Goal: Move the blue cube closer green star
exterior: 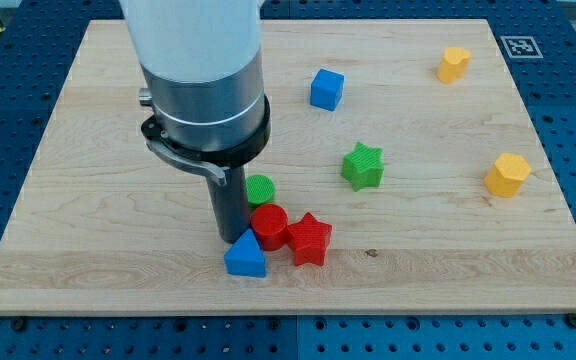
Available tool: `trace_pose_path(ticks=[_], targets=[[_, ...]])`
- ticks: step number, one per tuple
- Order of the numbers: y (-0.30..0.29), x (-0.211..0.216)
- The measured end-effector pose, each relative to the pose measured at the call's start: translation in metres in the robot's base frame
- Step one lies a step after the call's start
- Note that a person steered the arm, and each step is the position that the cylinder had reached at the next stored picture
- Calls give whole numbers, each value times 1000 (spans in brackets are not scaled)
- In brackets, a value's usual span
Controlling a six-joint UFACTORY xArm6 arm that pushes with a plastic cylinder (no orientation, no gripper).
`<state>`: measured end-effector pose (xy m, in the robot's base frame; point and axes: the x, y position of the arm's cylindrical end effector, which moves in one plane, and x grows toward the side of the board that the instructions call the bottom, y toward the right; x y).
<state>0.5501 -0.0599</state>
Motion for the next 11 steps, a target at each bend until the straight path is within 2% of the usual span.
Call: trace_pose_path(ticks=[2, 4, 6, 7, 9, 10, 11], targets=[[-18, -14], [-32, -89], [82, -139], [103, -147], [77, -222], [61, -230], [69, -260]])
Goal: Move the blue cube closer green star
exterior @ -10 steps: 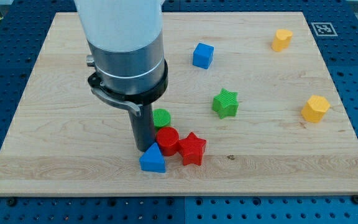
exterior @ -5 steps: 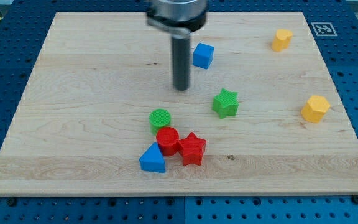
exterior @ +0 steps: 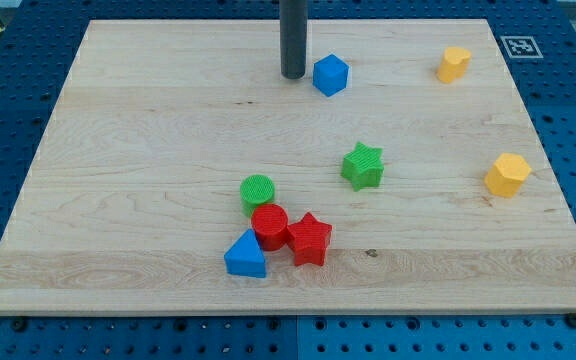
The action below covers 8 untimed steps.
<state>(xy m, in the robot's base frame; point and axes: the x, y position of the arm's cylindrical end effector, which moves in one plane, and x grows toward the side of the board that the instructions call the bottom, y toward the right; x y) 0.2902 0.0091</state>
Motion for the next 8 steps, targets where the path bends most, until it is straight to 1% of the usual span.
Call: trace_pose_path(ticks=[1, 2, 3, 4, 6, 7, 8], targets=[[27, -18], [40, -18], [40, -17], [29, 10], [10, 95], [9, 104], [9, 58]])
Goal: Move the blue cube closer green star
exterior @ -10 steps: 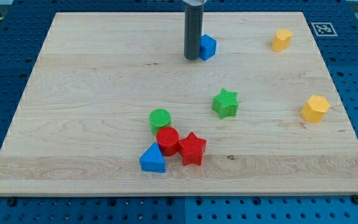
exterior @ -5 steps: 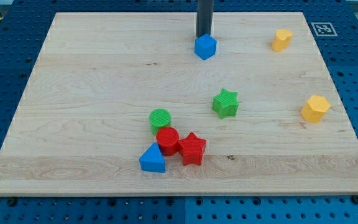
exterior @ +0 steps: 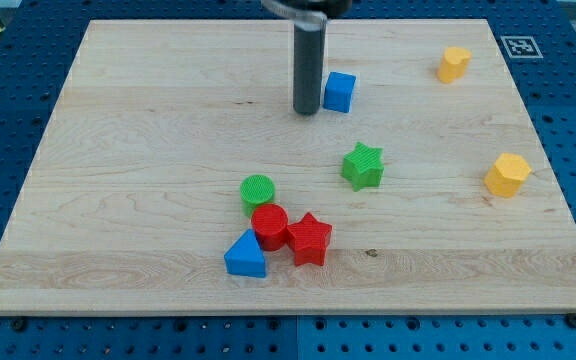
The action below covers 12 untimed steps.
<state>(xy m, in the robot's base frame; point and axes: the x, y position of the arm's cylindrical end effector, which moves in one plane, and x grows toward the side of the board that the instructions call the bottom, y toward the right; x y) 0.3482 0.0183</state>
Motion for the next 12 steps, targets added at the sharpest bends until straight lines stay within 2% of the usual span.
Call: trace_pose_path(ticks=[1, 2, 3, 5, 7, 9, 10, 12], targets=[[0, -77], [6, -80], [61, -72], [61, -71], [29, 15], [8, 80], [6, 92], [16, 42]])
